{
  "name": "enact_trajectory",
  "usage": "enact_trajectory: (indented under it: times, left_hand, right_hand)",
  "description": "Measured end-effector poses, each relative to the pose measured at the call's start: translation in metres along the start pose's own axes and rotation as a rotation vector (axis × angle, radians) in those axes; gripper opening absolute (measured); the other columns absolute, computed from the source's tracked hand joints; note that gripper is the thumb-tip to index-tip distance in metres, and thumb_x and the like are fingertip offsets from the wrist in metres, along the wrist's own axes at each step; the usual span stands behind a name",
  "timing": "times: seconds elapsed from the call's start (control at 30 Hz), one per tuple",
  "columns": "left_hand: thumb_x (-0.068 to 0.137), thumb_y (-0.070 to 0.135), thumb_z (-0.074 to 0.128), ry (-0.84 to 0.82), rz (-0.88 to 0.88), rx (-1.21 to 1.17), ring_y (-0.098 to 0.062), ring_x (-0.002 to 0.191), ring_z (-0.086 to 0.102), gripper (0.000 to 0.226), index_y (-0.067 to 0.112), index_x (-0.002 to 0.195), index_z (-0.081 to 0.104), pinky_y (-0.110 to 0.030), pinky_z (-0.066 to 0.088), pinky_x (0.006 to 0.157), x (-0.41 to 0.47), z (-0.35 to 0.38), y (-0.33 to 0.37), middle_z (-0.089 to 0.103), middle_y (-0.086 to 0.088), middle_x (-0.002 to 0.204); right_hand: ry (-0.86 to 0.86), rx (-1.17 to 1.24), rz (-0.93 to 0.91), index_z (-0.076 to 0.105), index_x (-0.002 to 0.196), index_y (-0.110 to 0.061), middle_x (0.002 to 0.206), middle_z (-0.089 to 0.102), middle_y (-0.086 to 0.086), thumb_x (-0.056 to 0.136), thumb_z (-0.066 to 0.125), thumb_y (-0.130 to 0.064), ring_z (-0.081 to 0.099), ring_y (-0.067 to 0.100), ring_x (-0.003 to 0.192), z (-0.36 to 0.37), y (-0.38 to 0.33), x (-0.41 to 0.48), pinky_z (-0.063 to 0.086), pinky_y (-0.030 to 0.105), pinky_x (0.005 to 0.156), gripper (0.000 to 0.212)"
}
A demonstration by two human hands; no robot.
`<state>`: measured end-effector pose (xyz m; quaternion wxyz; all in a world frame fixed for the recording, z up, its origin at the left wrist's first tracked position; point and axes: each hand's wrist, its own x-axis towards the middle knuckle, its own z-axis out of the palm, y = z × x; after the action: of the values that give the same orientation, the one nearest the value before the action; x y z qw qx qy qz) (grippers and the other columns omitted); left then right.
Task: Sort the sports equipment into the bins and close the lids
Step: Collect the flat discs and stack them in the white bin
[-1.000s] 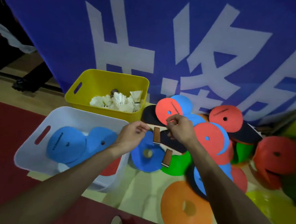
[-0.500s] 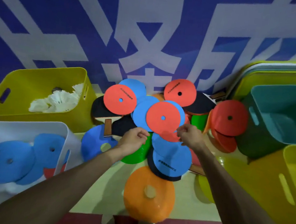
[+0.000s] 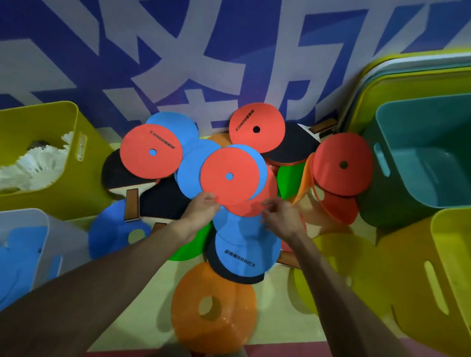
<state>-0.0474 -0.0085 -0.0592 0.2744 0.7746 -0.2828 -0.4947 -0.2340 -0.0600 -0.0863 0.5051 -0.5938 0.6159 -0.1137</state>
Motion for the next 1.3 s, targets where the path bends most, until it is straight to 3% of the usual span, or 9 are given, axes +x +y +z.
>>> enact_trajectory:
  times: [0.1, 0.2, 0.33, 0.47, 0.57, 0.8, 1.0, 1.1, 1.3]
  left_hand:
    - [0.068, 0.026, 0.064, 0.04, -0.093, -0.148, -0.022, 0.102, 0.058, 0.051, 0.005, 0.114, 0.056, -0.03, 0.046, 0.085, 0.021, 0.006, 0.004, 0.061, -0.015, 0.122]
    - [0.081, 0.015, 0.06, 0.131, -0.198, -0.349, -0.023, 0.099, 0.056, 0.024, 0.009, 0.105, 0.058, -0.028, 0.044, 0.076, 0.031, 0.013, 0.013, 0.061, -0.012, 0.115]
    - [0.081, 0.012, 0.061, 0.193, -0.284, -0.508, -0.024, 0.092, 0.058, 0.034, 0.007, 0.115, 0.058, -0.024, 0.046, 0.063, 0.039, 0.021, 0.019, 0.059, -0.01, 0.111]
    - [0.081, 0.002, 0.057, 0.213, -0.321, -0.601, -0.017, 0.05, 0.043, 0.022, 0.008, 0.103, 0.055, -0.015, 0.039, 0.038, 0.043, 0.015, 0.03, 0.047, -0.007, 0.069]
    - [0.081, -0.001, 0.056, 0.232, -0.352, -0.612, -0.016, 0.035, 0.044, 0.014, 0.006, 0.094, 0.055, -0.01, 0.031, 0.028, 0.049, 0.012, 0.037, 0.045, -0.008, 0.064]
    - [0.08, 0.001, 0.06, 0.23, -0.363, -0.519, -0.018, 0.051, 0.042, 0.03, 0.0, 0.11, 0.058, -0.019, 0.037, 0.039, 0.05, 0.016, 0.038, 0.05, -0.008, 0.068]
    - [0.082, 0.0, 0.062, 0.279, -0.269, -0.462, -0.019, 0.062, 0.051, 0.032, -0.007, 0.113, 0.058, -0.027, 0.044, 0.055, 0.053, 0.023, 0.03, 0.062, -0.024, 0.117]
    - [0.079, 0.008, 0.068, 0.295, -0.269, -0.451, -0.023, 0.083, 0.06, 0.038, -0.004, 0.114, 0.059, -0.027, 0.046, 0.073, 0.052, 0.027, 0.029, 0.064, -0.017, 0.115]
    - [0.081, -0.002, 0.064, 0.315, -0.254, -0.54, -0.017, 0.065, 0.052, 0.012, 0.003, 0.076, 0.054, -0.027, 0.045, 0.069, 0.051, 0.029, 0.025, 0.056, -0.009, 0.078]
  right_hand:
    - [-0.032, 0.07, 0.012, 0.057, 0.104, -0.021, 0.093, 0.069, 0.012, 0.086, 0.056, -0.015, 0.069, 0.03, 0.084, 0.003, -0.002, 0.002, 0.056, 0.049, 0.08, 0.019]
    - [-0.044, 0.102, 0.027, 0.055, 0.115, -0.015, 0.099, 0.065, 0.007, 0.086, 0.059, -0.015, 0.067, 0.031, 0.09, 0.006, -0.005, 0.004, 0.054, 0.05, 0.084, 0.029]
    - [-0.034, 0.116, 0.038, 0.055, 0.116, -0.016, 0.106, 0.06, 0.0, 0.084, 0.059, -0.017, 0.066, 0.03, 0.096, 0.008, -0.005, 0.008, 0.053, 0.05, 0.087, 0.033]
    - [-0.026, 0.126, 0.045, 0.055, 0.113, -0.017, 0.105, 0.06, -0.001, 0.082, 0.059, -0.017, 0.066, 0.031, 0.098, 0.008, -0.004, 0.011, 0.053, 0.05, 0.089, 0.031]
    - [-0.012, 0.173, 0.059, 0.054, 0.109, -0.02, 0.102, 0.061, 0.001, 0.082, 0.058, -0.014, 0.067, 0.03, 0.092, 0.009, -0.007, 0.013, 0.054, 0.05, 0.085, 0.028]
    - [-0.019, 0.297, 0.09, 0.049, 0.124, -0.012, 0.112, 0.059, -0.001, 0.086, 0.054, -0.01, 0.067, 0.027, 0.095, 0.016, -0.016, 0.013, 0.059, 0.042, 0.076, 0.038]
    - [-0.001, 0.295, 0.107, 0.051, 0.119, -0.016, 0.115, 0.06, 0.0, 0.085, 0.054, -0.013, 0.067, 0.025, 0.092, 0.018, -0.013, 0.012, 0.059, 0.046, 0.079, 0.034]
    - [0.003, 0.286, 0.114, 0.05, 0.11, -0.021, 0.113, 0.059, 0.001, 0.086, 0.054, -0.014, 0.067, 0.026, 0.091, 0.018, -0.011, 0.01, 0.059, 0.045, 0.077, 0.025]
    - [0.007, 0.294, 0.133, 0.051, 0.121, -0.015, 0.114, 0.059, -0.002, 0.088, 0.055, -0.012, 0.067, 0.024, 0.093, 0.017, -0.006, 0.006, 0.059, 0.042, 0.077, 0.033]
